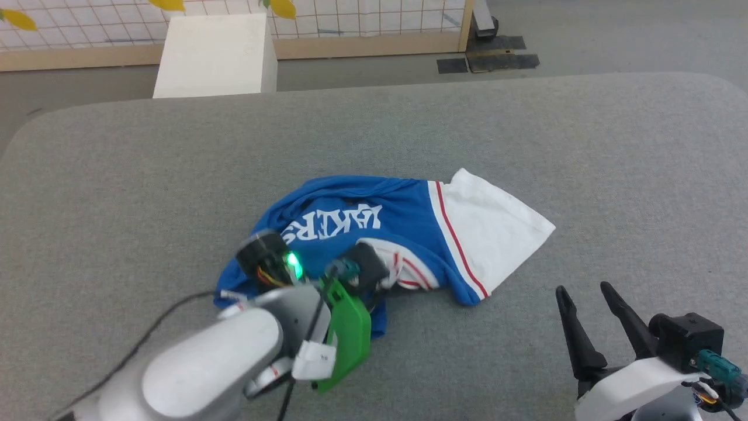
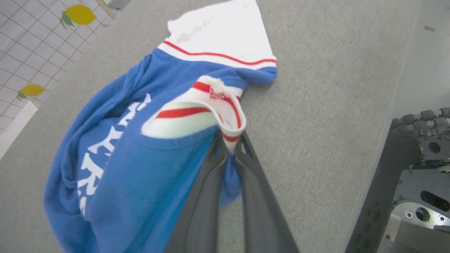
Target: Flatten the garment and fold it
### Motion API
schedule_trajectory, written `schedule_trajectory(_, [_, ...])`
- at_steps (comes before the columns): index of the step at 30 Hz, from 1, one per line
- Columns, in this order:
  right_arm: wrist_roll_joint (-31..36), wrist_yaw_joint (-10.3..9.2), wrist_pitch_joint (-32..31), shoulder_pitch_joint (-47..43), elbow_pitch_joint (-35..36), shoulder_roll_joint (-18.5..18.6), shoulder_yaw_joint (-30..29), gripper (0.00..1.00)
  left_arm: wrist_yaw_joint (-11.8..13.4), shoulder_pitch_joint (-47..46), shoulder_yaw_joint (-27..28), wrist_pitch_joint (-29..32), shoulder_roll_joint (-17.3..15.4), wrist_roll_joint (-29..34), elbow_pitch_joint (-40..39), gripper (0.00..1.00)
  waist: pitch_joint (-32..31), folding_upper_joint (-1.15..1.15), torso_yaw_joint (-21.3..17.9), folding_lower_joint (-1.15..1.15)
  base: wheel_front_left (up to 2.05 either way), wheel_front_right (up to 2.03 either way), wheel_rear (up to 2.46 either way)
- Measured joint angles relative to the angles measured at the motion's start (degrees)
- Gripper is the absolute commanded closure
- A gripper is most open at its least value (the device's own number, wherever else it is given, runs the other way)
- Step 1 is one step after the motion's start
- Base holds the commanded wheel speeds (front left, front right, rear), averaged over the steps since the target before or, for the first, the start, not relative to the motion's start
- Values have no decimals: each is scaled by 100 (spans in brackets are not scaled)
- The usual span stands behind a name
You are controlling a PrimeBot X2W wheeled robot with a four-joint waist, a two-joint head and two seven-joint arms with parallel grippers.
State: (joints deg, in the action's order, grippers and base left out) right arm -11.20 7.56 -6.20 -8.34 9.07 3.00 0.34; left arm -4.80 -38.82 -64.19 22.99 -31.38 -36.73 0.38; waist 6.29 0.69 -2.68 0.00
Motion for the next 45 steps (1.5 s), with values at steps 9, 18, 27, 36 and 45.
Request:
schedule_trajectory(9, [-42, 0, -1, 8, 63, -2, 60, 0, 581, -582, 1033, -89, -489, -182, -141, 100, 132, 0, -20, 0, 0, 0, 0])
schedule_trajectory(18, [-98, 0, 57, 301, 109, -2, 111, 0, 797, -1225, 2006, -669, -92, -878, 2217, 100, 711, 0, -176, 0, 0, 0, 0])
schedule_trajectory(27, [-92, 0, 111, 544, -23, -3, 186, 0, 626, -1725, 2208, -1432, 533, -931, 4289, 100, 1208, 0, -397, 1, 0, 0, 0])
schedule_trajectory(36, [-86, 0, 108, 543, -73, -2, 136, 0, 417, -1636, 2199, -2238, 1024, -1102, 5415, 0, 1099, 0, -425, 0, 0, 0, 0])
schedule_trajectory(45, [-79, 0, -13, 313, -16, -3, 75, 0, 428, -971, 2103, -3326, 1171, -960, 5200, 0, 593, 0, -188, 0, 0, 0, 0])
